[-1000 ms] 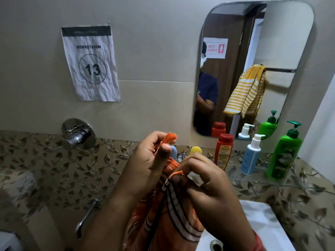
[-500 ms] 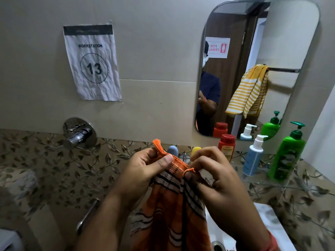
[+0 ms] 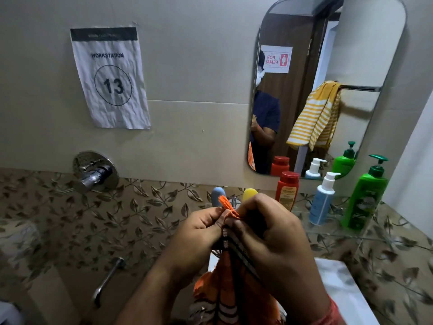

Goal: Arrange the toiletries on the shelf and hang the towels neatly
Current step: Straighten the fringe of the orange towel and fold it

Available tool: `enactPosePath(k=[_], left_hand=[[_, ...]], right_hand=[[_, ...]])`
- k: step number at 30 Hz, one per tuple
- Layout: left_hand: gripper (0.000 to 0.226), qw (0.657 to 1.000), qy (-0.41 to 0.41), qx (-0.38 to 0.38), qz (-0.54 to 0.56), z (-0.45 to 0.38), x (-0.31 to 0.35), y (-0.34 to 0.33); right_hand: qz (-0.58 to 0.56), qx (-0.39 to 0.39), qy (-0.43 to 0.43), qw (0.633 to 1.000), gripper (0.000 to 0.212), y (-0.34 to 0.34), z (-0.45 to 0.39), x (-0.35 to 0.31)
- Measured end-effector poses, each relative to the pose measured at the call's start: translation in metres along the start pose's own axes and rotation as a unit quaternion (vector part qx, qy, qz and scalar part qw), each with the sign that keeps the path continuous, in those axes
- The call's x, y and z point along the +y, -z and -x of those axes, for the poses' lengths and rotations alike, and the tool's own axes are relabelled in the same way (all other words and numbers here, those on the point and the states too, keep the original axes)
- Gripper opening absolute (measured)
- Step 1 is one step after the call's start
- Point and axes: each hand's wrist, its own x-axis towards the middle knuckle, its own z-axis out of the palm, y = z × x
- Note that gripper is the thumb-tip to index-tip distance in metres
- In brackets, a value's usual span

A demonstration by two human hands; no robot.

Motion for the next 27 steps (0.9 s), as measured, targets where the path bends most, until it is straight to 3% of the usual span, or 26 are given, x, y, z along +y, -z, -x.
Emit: enactPosePath(k=[6, 12, 17, 20, 22, 24, 27], left_hand=[[0.034, 0.993, 0.008, -0.014, 0.116, 0.001, -0.002, 0.001], [0.023, 0.996, -0.046, -0.014, -0.077, 0.004, 0.004, 0.005], [0.026, 0.997, -0.058, 0.055, -0.014, 0.003, 0.011, -0.005], [0.027, 0.989, -0.032, 0.116, 0.085, -0.002, 0.014, -0.004], [0.017, 0.980, -0.058, 0.181, 0.051, -0.006, 0.014, 0.008], [0.020, 0.965, -0.089, 0.246, 0.003, -0.009, 0.015, 0.025], [0.031, 0.938, -0.126, 0.322, 0.012, -0.013, 0.021, 0.046]], right_hand=[[0.031, 0.010, -0.012, 0.999, 0.023, -0.004, -0.001, 0.002], [0.051, 0.018, -0.023, 0.998, 0.029, -0.012, 0.005, 0.010], [0.033, 0.017, -0.005, 0.999, 0.035, -0.019, 0.005, 0.015], [-0.159, -0.065, -0.096, 0.980, 0.022, -0.022, 0.004, 0.024], [-0.252, -0.162, -0.132, 0.945, 0.023, -0.020, 0.007, 0.034], [-0.253, -0.244, -0.120, 0.928, 0.027, -0.012, 0.013, 0.046], [-0.182, -0.304, -0.099, 0.930, 0.030, 0.003, 0.019, 0.063]])
